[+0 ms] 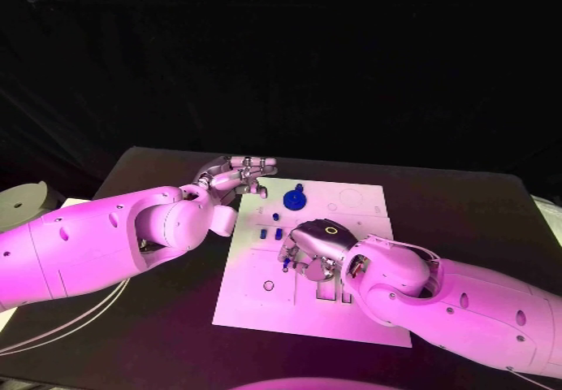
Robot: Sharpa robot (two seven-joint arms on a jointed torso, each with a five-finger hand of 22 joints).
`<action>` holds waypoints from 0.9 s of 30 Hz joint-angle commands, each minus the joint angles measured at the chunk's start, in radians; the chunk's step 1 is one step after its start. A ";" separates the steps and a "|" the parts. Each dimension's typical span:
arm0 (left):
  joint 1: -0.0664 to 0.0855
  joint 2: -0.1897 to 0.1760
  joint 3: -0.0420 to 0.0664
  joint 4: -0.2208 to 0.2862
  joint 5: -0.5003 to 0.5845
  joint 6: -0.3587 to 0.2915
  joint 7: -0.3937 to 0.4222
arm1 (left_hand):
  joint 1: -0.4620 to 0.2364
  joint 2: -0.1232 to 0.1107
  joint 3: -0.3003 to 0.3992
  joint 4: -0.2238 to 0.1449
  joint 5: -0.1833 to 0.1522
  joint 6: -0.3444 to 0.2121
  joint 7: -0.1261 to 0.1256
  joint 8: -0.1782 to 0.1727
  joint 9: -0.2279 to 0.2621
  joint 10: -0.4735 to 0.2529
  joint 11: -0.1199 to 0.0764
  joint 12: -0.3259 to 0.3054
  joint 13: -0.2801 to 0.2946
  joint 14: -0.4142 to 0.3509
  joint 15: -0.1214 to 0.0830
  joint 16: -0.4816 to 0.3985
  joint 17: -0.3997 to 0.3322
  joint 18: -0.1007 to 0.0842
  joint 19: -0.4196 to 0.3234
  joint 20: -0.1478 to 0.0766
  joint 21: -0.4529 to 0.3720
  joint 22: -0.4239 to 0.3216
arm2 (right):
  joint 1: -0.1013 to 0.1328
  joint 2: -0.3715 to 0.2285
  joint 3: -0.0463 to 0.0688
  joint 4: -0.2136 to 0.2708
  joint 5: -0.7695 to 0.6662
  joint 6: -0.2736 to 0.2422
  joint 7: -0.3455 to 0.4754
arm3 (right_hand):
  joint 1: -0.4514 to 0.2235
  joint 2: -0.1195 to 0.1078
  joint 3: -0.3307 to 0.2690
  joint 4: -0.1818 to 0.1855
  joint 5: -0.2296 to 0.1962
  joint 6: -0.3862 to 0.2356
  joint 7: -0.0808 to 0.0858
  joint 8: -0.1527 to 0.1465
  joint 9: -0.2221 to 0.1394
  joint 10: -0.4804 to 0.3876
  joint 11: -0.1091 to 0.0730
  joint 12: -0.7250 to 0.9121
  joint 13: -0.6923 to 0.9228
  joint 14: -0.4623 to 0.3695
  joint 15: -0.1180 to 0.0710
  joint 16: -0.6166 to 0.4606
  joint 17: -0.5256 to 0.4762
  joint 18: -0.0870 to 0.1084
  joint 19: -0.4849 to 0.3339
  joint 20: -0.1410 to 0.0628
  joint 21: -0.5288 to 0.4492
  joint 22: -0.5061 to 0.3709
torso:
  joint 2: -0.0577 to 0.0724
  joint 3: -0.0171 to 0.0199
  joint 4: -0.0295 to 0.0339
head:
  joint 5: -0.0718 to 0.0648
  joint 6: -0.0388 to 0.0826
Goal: Assemble the parts on the task board
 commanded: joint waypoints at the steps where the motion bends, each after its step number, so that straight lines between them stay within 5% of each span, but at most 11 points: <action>1: 0.000 0.001 0.001 0.004 0.004 0.022 0.008 | -0.011 0.001 -0.005 -0.001 0.007 -0.006 0.001 0.004 -0.001 -0.007 0.003 0.005 0.000 -0.007 -0.001 0.004 -0.001 0.010 -0.005 0.001 -0.004 -0.002 | -0.002 0.003 -0.001 -0.004 -0.003 0.036 0.011 | -0.011 0.000 0.004 0.000 0.003 -0.001 0.009 0.002 0.001 0.008 -0.005 -0.003 -0.001 0.049 0.002 0.002 0.000 0.003 0.005 -0.002 0.001 -0.001 | 0.001 0.0005 -0.0004 | 0.002 -0.002; 27: 0.000 0.000 0.001 0.002 0.004 0.024 0.004 | -0.011 0.001 -0.005 -0.002 0.007 -0.008 0.001 0.005 -0.001 -0.008 0.003 0.006 0.000 -0.008 0.000 0.004 -0.002 0.010 -0.005 0.001 -0.004 -0.002 | -0.002 0.027 -0.010 -0.019 -0.048 0.107 -0.034 | -0.028 -0.005 -0.005 -0.004 0.001 0.000 0.009 0.001 0.003 0.006 -0.004 -0.005 -0.003 0.047 0.003 0.000 -0.004 0.004 0.003 -0.002 -0.002 -0.004 | 0.000 0.0001 -0.0002 | 0.002 -0.006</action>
